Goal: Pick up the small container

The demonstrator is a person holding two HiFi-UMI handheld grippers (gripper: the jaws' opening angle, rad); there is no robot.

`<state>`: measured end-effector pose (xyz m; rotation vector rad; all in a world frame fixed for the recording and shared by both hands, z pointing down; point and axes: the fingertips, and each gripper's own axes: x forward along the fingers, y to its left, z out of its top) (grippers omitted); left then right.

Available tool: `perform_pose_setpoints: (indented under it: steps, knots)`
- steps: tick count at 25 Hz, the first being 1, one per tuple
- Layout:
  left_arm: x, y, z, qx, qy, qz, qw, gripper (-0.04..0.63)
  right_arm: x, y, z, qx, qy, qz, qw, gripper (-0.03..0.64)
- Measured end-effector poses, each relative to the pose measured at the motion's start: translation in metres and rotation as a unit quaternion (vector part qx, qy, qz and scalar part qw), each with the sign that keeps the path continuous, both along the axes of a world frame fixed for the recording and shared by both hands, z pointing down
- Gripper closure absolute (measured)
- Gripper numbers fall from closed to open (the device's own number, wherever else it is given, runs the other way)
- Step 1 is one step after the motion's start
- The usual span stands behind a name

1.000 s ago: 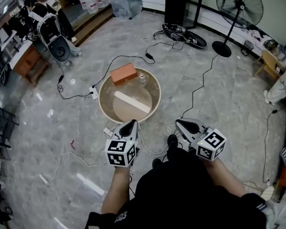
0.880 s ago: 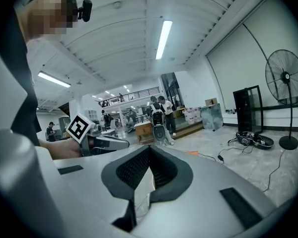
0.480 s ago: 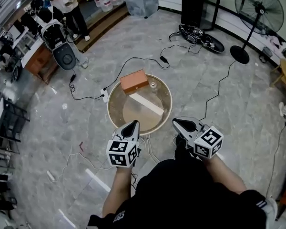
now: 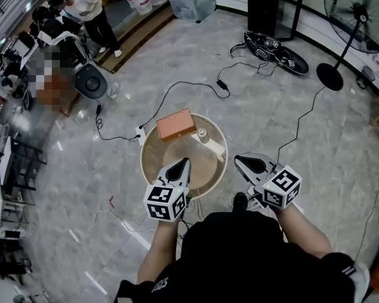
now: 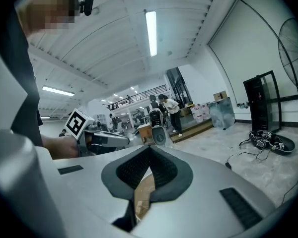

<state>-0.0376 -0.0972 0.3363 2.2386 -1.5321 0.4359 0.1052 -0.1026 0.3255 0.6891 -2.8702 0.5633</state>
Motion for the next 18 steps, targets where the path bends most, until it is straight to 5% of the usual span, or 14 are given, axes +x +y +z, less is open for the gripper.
perform_pose_setpoints:
  steps: [7,18]
  knots:
    - [0.002,-0.046,0.008,0.018,0.014,0.014,0.9996,0.575,-0.02,-0.056,0.001,-0.004,0.002,-0.014,1.0,0.603]
    - [-0.09,-0.075,0.022,0.048,0.021,-0.007,0.9986,0.578,-0.111,-0.069,0.015,-0.01,0.033,-0.005,0.999,0.603]
